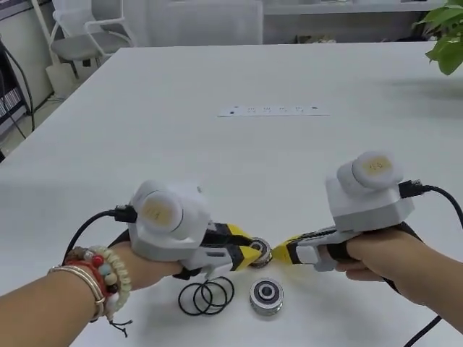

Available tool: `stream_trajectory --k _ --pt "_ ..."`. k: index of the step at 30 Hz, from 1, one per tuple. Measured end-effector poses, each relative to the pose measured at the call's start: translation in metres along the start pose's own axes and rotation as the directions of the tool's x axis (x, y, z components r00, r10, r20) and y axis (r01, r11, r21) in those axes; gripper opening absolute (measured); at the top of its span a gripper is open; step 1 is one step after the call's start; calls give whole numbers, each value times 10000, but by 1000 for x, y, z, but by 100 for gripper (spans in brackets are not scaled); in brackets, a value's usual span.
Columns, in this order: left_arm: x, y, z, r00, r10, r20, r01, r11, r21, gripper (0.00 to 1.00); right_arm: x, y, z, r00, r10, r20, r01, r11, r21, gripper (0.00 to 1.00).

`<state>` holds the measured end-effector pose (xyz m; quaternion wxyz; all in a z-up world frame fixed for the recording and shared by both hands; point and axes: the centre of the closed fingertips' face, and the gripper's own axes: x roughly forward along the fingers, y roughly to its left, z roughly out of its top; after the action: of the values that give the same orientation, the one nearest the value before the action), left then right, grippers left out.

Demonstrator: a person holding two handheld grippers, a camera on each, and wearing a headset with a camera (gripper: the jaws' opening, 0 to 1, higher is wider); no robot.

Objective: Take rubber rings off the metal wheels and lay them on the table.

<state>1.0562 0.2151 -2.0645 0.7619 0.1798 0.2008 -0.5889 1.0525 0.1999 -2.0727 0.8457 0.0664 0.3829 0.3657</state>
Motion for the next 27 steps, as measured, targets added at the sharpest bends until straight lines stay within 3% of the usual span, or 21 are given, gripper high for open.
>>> stream_trajectory --k 9,12,27 --pt "0 -1 1 10000 42 -11 -42 9998 194 8 0 6 2 9999 -30 -103 29 9999 -112 0" --pt "1 -1 1 10000 82 -53 -80 9996 284 8 0 8 1 9994 -219 -255 204 9980 -605 0" --pt "0 -1 1 9999 101 -130 -92 9978 653 8 0 10 7 9995 -196 -240 176 9968 -781 0"
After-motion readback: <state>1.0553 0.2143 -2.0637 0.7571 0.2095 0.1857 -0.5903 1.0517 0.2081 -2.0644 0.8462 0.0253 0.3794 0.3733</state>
